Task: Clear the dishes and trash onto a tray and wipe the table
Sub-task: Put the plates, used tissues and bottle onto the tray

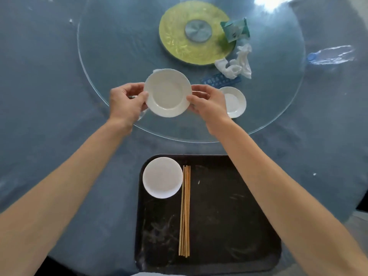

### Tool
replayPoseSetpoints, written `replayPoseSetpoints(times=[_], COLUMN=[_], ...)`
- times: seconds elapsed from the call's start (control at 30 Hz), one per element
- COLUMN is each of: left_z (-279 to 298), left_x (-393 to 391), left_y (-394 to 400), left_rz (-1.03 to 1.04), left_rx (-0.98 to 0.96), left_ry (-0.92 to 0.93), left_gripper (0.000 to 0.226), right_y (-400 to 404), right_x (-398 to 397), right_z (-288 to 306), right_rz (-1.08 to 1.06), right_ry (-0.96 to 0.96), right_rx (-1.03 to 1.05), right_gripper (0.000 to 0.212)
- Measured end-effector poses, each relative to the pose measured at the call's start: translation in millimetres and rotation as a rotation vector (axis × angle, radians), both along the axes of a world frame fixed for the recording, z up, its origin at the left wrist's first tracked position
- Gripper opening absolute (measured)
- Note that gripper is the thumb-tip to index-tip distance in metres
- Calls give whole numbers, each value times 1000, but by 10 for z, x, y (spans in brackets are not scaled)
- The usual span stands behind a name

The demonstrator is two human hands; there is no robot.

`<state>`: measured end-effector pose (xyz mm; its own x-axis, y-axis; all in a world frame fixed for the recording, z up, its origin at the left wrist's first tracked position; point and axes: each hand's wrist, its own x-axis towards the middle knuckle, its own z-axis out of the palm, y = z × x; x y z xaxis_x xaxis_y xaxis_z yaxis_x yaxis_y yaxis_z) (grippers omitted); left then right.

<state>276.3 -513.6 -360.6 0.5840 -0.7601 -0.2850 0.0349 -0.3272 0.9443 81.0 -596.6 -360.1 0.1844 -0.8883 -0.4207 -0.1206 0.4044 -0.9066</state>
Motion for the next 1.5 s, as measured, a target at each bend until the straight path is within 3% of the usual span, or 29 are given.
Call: replayPoseSetpoints(times=[0.33,0.7,0.83,0.93,1.1,1.23,1.5], left_z=[-443,-972,-1030,-1076,-1041,-796,-141], left_x=[-1363,-1714,-1695,-1666,-1645,-1635,-1461], left_y=[-1115,-1458,-1472,-1513,-1573,-1448,-516], left_rz=[-172,-119,-191,-193,-112,-99,-175], left_rx=[133,284,304,289,345,263,118], left_ry=[79,16,-16,-30,160,312,473], left_gripper=[21,24,43,26,21,19,26], right_y=[-660,-968,-1010,-1038,-1038,-936,-238], right_x=[-1432,-1627,-1646,-1672,-1700,-1740,-1940], right_z=[-370,-1039,-1140,-1186,-1131,-941,-251], right_rz=[-314,-391,-384,-395,-421,-392,-214], right_ry=[46,138,158,182,81,-22,-203], right_rx=[112,170,149,170,242,234,169], right_gripper=[23,25,27,26,23,19,21])
